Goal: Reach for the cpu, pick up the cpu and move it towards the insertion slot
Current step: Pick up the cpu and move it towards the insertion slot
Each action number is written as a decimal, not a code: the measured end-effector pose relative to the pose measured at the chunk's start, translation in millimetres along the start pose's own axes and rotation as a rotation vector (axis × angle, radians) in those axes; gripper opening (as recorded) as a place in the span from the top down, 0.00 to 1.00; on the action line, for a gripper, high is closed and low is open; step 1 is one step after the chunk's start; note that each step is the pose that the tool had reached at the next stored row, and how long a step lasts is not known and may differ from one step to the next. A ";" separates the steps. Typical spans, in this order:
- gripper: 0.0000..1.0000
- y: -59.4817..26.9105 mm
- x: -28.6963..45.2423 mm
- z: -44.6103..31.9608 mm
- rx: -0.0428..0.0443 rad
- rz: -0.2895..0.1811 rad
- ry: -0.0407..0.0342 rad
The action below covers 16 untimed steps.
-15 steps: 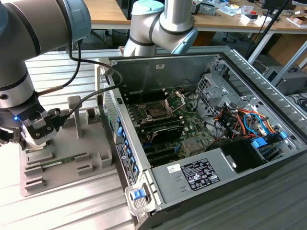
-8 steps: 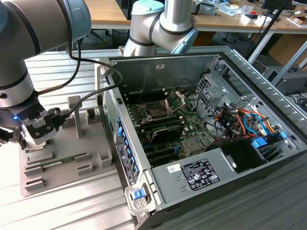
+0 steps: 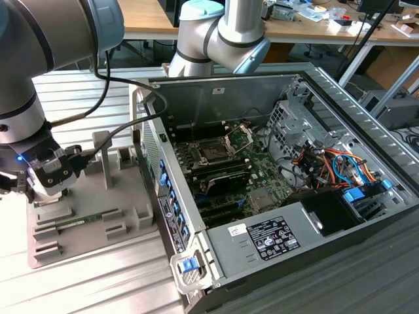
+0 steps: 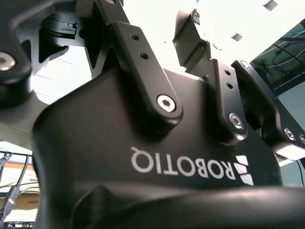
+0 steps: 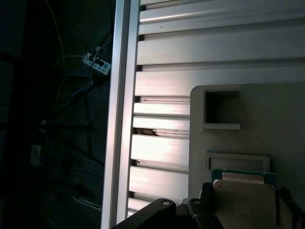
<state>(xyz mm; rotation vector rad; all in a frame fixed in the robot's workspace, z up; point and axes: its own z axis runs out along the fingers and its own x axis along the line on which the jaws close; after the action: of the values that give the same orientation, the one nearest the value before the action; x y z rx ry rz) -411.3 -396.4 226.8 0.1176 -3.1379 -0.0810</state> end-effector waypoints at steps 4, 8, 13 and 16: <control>0.45 0.1 0.0 -2.1 -0.0001 0.000 -0.0001; 0.45 0.2 0.0 -3.5 -0.0001 0.000 0.0000; 0.45 0.3 0.0 -6.0 -0.0001 0.000 -0.0001; 0.45 0.4 -0.1 -7.1 -0.0001 0.000 -0.0001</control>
<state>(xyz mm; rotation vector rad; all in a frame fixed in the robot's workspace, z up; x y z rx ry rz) -411.3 -396.4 233.9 0.1176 -3.1380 -0.0812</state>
